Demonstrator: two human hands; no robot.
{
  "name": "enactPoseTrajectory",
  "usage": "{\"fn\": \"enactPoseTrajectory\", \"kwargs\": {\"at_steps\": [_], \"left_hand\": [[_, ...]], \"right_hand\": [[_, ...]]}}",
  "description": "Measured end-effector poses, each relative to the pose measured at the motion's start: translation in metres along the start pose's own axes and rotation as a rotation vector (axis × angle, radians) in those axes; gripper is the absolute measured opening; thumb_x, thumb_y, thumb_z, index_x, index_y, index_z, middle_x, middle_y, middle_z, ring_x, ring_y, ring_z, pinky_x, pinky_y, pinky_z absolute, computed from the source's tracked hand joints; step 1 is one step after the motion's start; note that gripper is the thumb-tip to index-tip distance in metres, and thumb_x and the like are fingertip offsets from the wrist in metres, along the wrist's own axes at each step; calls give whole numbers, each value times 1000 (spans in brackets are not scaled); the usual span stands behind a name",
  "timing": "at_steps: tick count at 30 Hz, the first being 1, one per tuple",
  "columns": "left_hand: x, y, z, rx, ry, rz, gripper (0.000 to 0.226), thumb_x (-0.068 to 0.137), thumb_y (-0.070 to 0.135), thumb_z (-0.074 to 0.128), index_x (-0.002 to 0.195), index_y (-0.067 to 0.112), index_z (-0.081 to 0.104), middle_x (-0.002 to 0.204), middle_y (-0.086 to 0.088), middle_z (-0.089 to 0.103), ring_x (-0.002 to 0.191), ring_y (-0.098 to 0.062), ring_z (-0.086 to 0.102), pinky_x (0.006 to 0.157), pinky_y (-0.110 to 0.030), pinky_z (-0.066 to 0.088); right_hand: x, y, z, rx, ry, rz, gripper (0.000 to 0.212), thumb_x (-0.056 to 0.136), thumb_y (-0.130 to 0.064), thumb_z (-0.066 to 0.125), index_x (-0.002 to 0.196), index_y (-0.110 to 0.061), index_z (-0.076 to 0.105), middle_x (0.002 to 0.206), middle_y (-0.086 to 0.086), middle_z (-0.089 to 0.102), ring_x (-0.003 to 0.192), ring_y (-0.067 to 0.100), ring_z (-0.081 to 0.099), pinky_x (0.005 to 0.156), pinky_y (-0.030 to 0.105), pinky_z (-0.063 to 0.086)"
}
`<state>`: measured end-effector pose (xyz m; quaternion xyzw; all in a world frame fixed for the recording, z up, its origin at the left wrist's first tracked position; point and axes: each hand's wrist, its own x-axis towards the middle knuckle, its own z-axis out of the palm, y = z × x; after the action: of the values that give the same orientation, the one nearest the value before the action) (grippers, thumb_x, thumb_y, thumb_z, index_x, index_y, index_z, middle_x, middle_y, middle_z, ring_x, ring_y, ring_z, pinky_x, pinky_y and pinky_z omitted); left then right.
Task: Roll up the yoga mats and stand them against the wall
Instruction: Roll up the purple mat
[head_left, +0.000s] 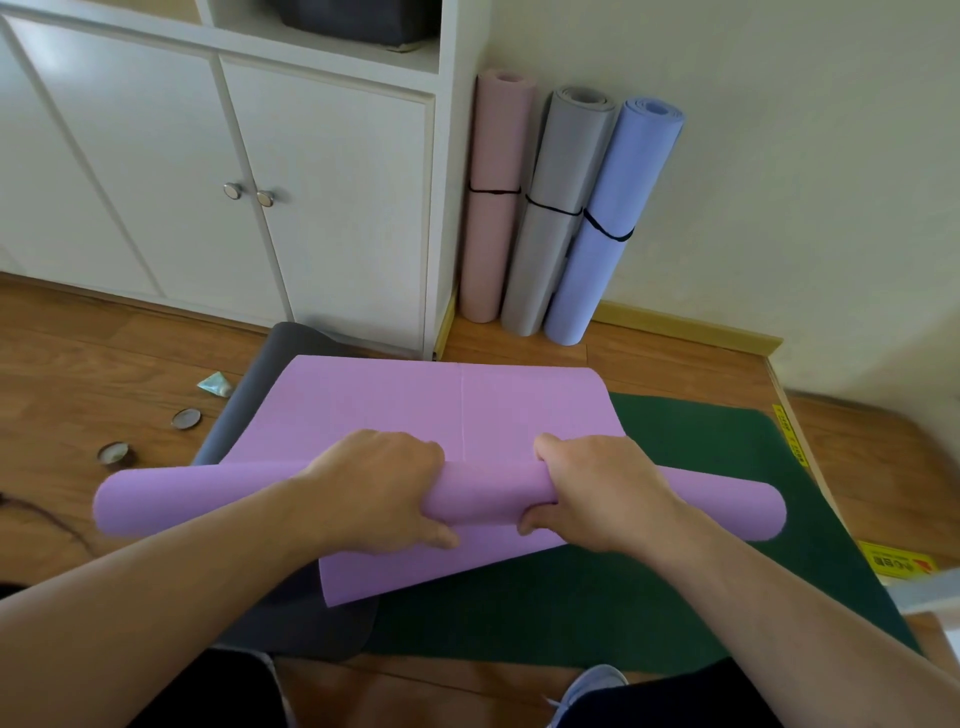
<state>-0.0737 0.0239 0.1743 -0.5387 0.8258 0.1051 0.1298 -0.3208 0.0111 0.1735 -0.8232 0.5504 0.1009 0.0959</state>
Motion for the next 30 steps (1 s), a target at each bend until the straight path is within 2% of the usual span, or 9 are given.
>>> {"fn": "enactPoseTrajectory", "kwargs": {"at_steps": [3,6,10,13,15,17,21,25,30], "left_hand": [[4,0,7,-41,2,-16,44,97,72,52,97,29,45,98,5,57,84,-16,51,75,-32,38],[5,-1,9,-113,2,-31,39,100,69,51,98,30,46,96,8,53,85,-14,53,76,-29,38],[8,-7,10,-114,-56,-49,40,99,71,50,100,31,45,103,5,49,92,-15,50,78,-32,40],[10,-9,8,-100,-87,-62,43,98,74,46,105,32,45,106,3,47,97,-17,48,80,-35,43],[12,-7,10,-88,-101,-58,44,99,75,43,105,31,44,103,3,49,96,-19,52,80,-36,42],[13,-7,14,-133,-108,-41,44,100,73,44,108,30,42,102,4,53,93,-18,56,80,-36,44],[12,-10,16,-253,-143,-11,46,100,69,49,113,27,37,94,8,55,87,-15,57,79,-36,46],[13,-12,17,-310,-185,-9,44,99,70,50,111,29,42,94,11,55,87,-12,57,80,-36,47],[12,-16,13,-355,-234,-7,44,99,72,48,108,30,47,101,8,60,91,-14,58,86,-38,48]], "right_hand": [[0,1,2,34,-26,-68,56,92,-63,71,101,-24,32,77,-7,53,75,24,55,63,40,39],[-2,4,4,40,7,-141,54,97,-62,65,99,-29,22,87,-6,52,77,24,54,67,41,43],[0,3,8,-15,110,-186,48,97,-62,63,96,-28,30,95,-10,44,89,21,52,70,43,48],[2,-4,11,-80,138,-143,41,101,-61,57,98,-27,34,96,-9,41,96,22,52,68,40,41],[3,-7,14,-80,122,-91,38,102,-59,56,102,-26,37,97,-6,40,94,22,47,70,40,36],[3,-7,15,-29,73,-71,37,103,-58,56,102,-26,36,95,-5,40,89,23,46,71,41,38],[0,-3,7,23,12,-98,47,97,-60,63,100,-30,28,90,-7,45,82,23,51,71,41,45],[-5,-9,2,-96,147,-121,55,88,-62,71,100,-30,27,90,-7,47,87,24,55,67,37,36],[-4,-14,12,-118,103,-109,58,84,-56,77,98,-24,30,96,1,60,88,29,61,66,38,35]]}}
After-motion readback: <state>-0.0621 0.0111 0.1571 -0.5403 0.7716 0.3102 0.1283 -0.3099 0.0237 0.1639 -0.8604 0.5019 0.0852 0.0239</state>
